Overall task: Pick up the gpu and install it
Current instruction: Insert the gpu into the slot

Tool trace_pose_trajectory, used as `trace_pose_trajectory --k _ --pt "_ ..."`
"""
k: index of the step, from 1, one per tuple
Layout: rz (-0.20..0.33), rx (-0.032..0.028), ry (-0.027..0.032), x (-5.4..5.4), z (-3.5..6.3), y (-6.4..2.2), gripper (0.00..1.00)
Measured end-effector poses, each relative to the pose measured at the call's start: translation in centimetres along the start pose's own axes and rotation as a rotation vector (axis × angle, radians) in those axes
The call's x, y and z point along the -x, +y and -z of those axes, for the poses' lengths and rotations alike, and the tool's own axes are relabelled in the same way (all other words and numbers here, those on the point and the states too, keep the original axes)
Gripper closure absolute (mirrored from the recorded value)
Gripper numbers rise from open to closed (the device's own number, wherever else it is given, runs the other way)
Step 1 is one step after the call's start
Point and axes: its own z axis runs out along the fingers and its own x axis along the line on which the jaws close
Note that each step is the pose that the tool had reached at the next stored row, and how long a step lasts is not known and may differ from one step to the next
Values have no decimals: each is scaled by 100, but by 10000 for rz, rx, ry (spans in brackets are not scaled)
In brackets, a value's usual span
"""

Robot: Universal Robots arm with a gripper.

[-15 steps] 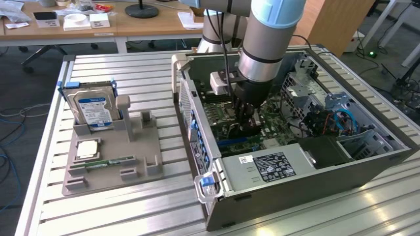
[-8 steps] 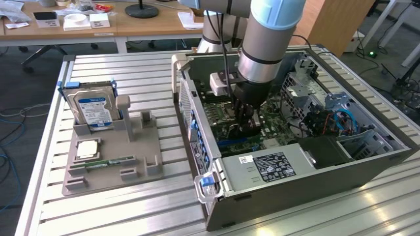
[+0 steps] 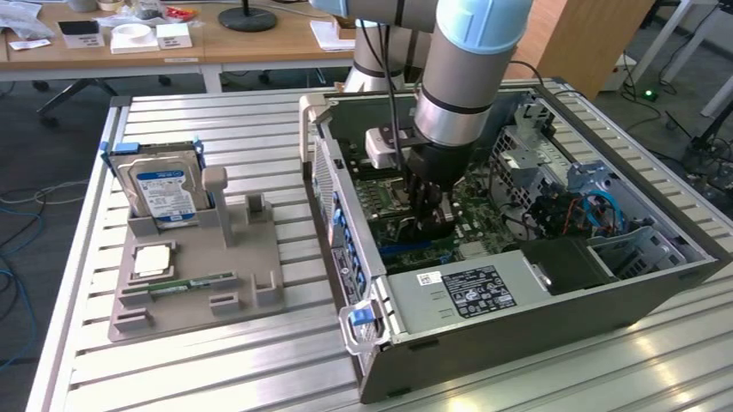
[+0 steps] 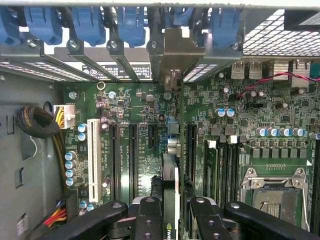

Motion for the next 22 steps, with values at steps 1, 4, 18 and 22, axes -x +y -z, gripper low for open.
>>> trace_pose_trajectory --k 1,4,18,22 --pt "0 1 2 0 -4 1 74" --pt "0 5 8 -2 -15 4 74" --pt "0 -2 -4 1 2 3 74" --pt "0 0 0 1 25 3 74"
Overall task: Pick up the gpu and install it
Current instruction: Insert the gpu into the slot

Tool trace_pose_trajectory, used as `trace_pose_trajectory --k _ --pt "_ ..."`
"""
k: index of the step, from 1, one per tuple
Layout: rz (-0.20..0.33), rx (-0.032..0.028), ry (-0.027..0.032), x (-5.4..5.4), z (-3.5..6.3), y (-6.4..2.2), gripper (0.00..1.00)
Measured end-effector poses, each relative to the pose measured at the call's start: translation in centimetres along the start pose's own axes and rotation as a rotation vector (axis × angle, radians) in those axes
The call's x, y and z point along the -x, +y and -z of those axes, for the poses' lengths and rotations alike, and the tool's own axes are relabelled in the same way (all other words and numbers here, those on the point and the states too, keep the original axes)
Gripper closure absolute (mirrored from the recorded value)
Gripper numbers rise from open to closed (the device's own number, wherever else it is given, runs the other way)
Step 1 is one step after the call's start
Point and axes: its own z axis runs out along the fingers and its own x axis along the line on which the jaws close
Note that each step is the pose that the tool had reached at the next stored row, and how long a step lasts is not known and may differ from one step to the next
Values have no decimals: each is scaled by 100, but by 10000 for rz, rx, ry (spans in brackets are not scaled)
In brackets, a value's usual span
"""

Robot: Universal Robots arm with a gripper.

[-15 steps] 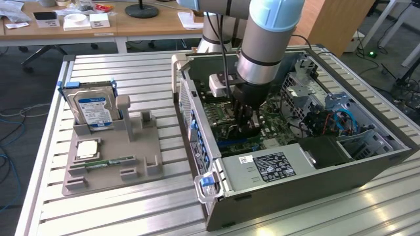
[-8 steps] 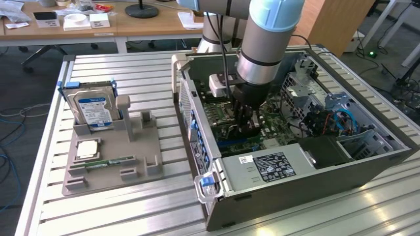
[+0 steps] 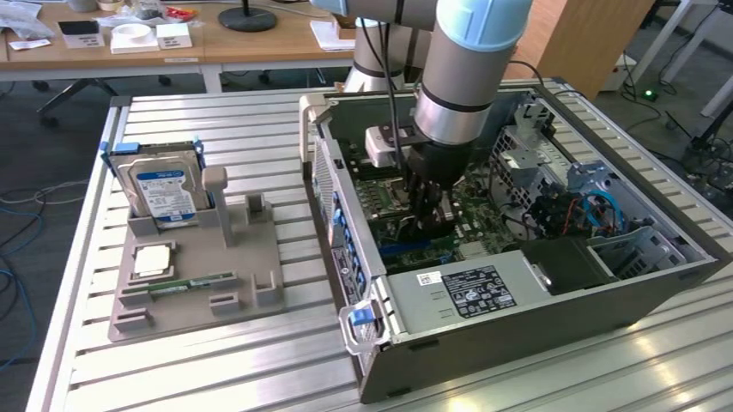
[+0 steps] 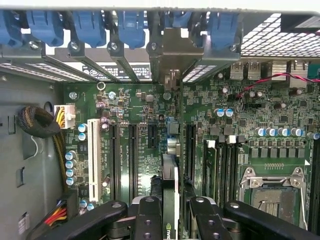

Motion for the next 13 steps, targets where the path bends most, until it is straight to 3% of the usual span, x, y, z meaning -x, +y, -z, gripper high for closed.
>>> trace_pose_trajectory --k 13 --pt "0 1 2 -18 -39 1 74"
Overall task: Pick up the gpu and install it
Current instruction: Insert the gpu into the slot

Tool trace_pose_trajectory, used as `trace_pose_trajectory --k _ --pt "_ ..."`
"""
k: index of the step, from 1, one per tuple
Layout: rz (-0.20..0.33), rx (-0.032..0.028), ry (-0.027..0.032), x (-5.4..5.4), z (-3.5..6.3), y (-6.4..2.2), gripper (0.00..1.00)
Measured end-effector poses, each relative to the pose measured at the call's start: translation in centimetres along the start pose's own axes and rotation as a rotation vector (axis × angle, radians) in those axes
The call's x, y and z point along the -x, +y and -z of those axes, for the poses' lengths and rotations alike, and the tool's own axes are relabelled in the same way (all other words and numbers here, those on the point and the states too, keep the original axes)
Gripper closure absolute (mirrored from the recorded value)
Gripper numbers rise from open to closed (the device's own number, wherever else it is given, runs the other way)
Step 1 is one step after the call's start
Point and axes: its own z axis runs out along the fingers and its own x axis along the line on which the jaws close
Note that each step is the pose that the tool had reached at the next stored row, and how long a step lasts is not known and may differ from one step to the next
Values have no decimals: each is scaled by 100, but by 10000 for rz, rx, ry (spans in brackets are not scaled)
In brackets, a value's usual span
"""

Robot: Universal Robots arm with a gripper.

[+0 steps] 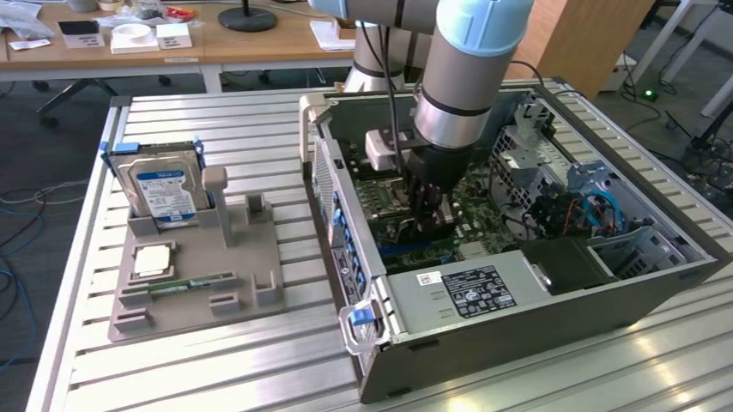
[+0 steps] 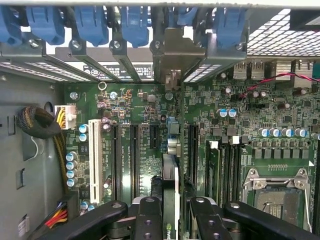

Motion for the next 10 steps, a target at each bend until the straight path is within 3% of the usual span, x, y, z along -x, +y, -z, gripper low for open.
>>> trace_pose_trajectory --k 10 --pt "0 3 -3 -2 -40 1 74"
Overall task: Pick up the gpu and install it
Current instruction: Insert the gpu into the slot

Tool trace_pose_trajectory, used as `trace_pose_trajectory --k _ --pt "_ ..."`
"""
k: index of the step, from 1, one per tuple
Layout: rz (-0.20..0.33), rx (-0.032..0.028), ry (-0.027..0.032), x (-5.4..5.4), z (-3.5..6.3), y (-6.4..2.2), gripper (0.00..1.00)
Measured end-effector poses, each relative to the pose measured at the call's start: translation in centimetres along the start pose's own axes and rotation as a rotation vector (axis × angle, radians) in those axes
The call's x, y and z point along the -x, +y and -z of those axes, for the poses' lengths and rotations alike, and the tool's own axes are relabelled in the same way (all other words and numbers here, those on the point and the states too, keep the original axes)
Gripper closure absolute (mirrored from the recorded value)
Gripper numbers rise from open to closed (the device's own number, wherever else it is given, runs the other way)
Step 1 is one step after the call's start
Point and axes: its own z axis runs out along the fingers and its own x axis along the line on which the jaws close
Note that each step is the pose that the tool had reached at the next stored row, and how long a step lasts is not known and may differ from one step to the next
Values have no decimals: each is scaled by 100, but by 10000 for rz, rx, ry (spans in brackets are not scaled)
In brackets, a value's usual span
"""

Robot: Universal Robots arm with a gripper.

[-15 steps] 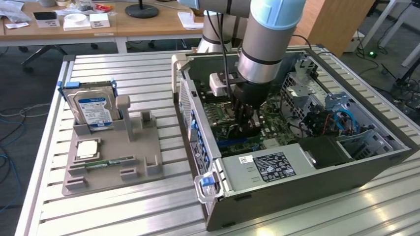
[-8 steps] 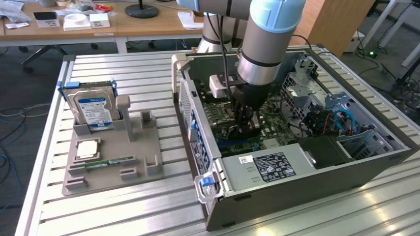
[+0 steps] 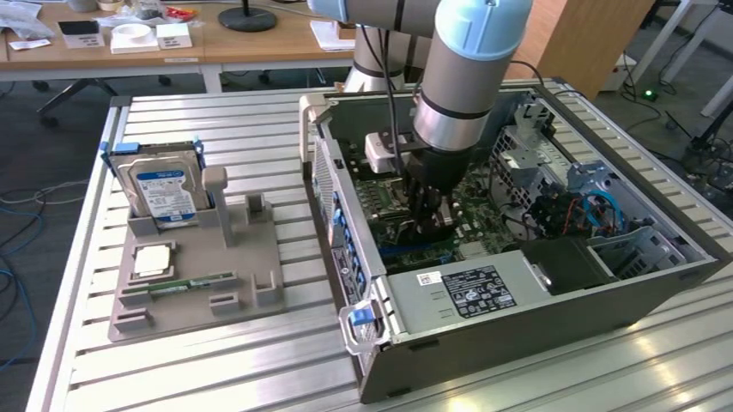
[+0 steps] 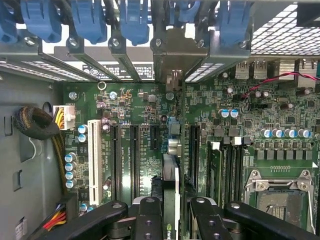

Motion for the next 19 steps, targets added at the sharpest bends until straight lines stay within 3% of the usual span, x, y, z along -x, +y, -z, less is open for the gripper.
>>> trace_pose_trajectory --k 19 --pt "3 -14 -8 0 -25 29 74"
